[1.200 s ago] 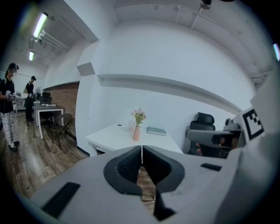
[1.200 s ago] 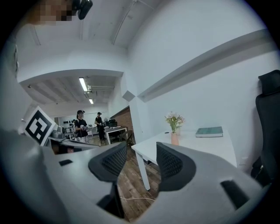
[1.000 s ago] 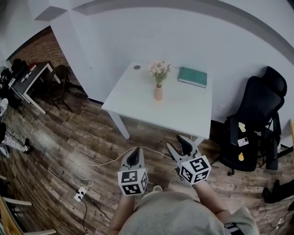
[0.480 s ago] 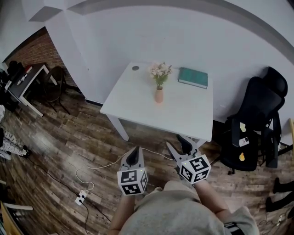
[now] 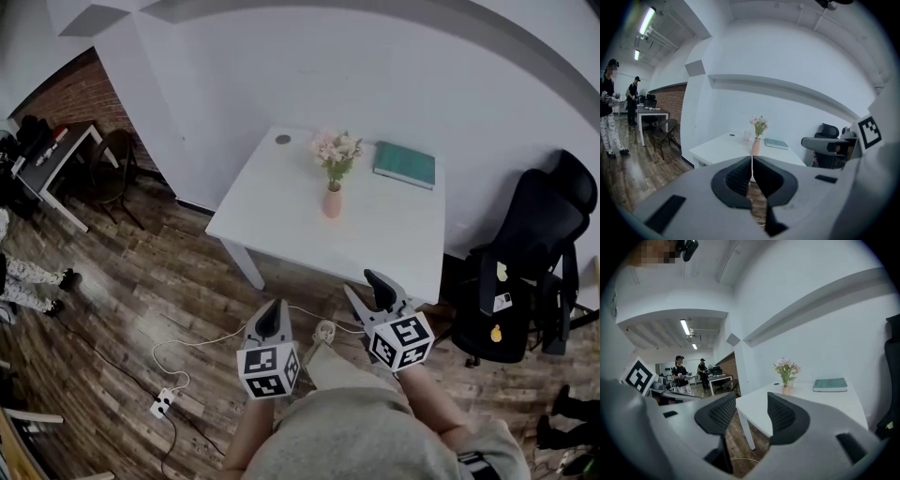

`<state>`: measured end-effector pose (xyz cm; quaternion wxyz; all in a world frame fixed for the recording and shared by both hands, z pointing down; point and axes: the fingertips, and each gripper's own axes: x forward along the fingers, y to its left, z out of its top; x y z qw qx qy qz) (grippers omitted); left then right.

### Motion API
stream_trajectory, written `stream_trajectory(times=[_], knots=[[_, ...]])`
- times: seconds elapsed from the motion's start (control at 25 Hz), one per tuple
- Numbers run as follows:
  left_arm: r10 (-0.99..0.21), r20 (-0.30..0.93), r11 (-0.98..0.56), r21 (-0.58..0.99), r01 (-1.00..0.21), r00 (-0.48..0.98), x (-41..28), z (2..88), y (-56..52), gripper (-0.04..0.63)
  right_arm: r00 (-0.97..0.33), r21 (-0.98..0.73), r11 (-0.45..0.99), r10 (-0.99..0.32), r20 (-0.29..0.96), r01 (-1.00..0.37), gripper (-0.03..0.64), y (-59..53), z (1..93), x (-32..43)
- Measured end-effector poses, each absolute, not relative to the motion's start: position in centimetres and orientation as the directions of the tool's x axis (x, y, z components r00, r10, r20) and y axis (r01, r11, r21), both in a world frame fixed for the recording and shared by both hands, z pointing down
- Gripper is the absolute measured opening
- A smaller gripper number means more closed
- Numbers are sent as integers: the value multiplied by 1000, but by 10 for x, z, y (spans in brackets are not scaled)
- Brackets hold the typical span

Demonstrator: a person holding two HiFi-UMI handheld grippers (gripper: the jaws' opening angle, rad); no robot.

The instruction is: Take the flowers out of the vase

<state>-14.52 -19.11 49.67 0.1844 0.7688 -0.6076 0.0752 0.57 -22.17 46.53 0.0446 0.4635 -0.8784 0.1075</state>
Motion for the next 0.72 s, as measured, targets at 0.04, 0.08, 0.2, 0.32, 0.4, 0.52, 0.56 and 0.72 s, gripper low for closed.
stream_trajectory(times=[0.04, 0.08, 0.2, 0.32, 0.4, 0.52, 0.56, 0.72], knots=[[-909, 339, -187, 189, -964, 243, -147, 496, -199, 9, -570, -146, 552, -803, 173, -821, 209, -231, 464, 5], [-911, 337, -183, 186, -965, 238, -148, 496, -208, 9, -574, -145, 556, -801, 169, -819, 209, -241, 464, 4], [-914, 335, -177, 175, -968, 228, -150, 495, -231, 9, -578, -140, 561, -800, 161, -816, 209, -270, 463, 4], [-914, 339, -176, 166, -970, 224, -155, 495, -257, 9, -574, -138, 557, -805, 153, -819, 209, -299, 461, 0], [-914, 342, -172, 164, -971, 220, -158, 495, -273, 9, -573, -132, 558, -805, 155, -819, 209, -317, 460, 0], [-914, 345, -168, 161, -973, 214, -158, 494, -299, 9, -573, -126, 559, -804, 162, -820, 209, -343, 461, 1], [-913, 346, -168, 159, -973, 215, -157, 494, -308, 9, -571, -127, 557, -804, 164, -821, 209, -351, 461, 3], [-910, 350, -177, 156, -972, 222, -153, 492, -339, 9, -563, -129, 548, -809, 166, -826, 209, -384, 460, 6]])
